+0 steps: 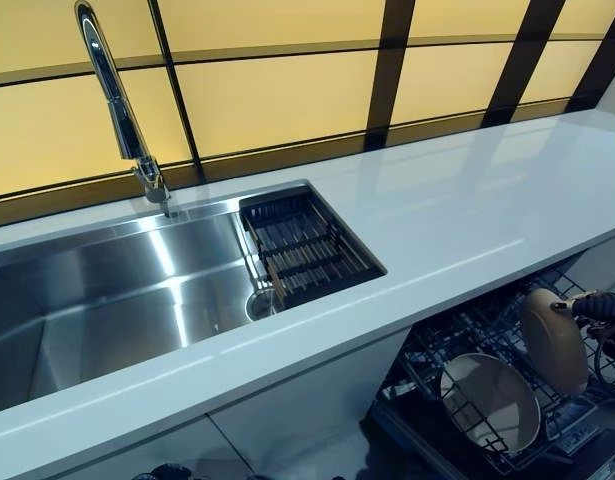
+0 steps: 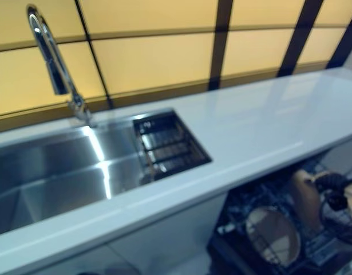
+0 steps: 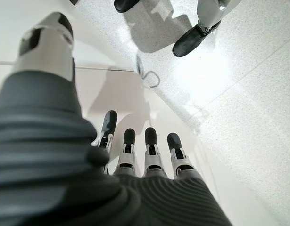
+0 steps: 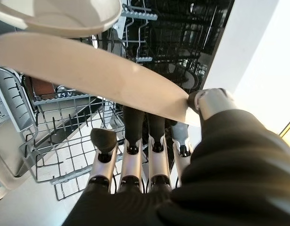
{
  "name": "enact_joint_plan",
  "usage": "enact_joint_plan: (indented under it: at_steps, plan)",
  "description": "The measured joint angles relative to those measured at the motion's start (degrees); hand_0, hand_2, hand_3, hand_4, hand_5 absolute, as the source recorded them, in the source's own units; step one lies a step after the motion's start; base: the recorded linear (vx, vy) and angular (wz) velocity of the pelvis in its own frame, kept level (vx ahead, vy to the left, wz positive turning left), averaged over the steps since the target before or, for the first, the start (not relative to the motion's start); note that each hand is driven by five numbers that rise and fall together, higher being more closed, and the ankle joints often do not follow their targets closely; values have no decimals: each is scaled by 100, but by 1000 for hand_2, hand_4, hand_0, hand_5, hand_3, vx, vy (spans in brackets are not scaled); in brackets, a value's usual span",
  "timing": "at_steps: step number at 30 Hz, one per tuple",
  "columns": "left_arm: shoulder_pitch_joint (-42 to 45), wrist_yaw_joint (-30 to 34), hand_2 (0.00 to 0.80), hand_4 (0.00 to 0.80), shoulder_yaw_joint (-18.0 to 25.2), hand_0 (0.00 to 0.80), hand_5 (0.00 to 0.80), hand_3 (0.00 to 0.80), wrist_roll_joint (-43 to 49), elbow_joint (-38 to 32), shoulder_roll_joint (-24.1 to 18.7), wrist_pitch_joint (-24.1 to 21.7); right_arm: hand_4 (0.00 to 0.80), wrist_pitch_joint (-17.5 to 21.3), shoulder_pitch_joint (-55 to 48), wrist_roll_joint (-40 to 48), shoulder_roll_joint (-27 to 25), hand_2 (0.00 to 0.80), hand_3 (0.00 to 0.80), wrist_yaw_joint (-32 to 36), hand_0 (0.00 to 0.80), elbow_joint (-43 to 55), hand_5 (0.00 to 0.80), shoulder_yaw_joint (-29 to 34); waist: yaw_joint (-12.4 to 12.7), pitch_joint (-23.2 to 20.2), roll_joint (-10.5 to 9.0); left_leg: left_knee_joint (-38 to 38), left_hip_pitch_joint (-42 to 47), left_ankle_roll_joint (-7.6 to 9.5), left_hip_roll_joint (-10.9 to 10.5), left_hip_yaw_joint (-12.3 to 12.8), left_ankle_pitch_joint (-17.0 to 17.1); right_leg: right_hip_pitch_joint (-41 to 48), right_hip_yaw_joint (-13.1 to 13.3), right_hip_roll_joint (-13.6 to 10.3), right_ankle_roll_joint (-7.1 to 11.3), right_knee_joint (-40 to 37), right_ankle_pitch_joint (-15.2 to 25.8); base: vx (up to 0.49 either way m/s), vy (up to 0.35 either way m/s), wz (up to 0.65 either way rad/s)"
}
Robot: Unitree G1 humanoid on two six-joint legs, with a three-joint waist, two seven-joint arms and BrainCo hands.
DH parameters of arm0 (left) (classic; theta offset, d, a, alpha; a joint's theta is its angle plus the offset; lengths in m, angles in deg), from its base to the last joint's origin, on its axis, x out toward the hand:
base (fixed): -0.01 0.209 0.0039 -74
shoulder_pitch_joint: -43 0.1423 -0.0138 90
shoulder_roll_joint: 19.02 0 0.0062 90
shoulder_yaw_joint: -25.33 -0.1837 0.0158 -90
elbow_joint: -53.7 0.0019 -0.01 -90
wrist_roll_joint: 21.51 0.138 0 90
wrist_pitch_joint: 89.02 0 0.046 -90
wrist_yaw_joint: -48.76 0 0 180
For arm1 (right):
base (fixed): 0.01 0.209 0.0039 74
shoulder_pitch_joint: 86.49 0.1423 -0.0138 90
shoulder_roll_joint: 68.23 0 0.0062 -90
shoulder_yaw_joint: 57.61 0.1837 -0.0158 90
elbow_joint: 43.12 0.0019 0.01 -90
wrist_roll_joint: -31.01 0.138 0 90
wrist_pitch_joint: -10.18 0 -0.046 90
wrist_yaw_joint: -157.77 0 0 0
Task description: Take plates into dishwasher
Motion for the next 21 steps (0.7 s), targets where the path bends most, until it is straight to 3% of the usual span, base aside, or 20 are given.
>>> enact_joint_plan:
  at_steps: [21]
  plan:
    - [-52, 113, 0, 0, 75, 0, 0, 0, 0, -61, -17, 208, 800, 17, -189, -578, 269, 800, 800, 160, 800, 45, 800, -57, 15, 44, 53, 0, -4, -1, 9, -1, 1, -2, -7, -6, -2, -1, -1, 0, 0, 0]
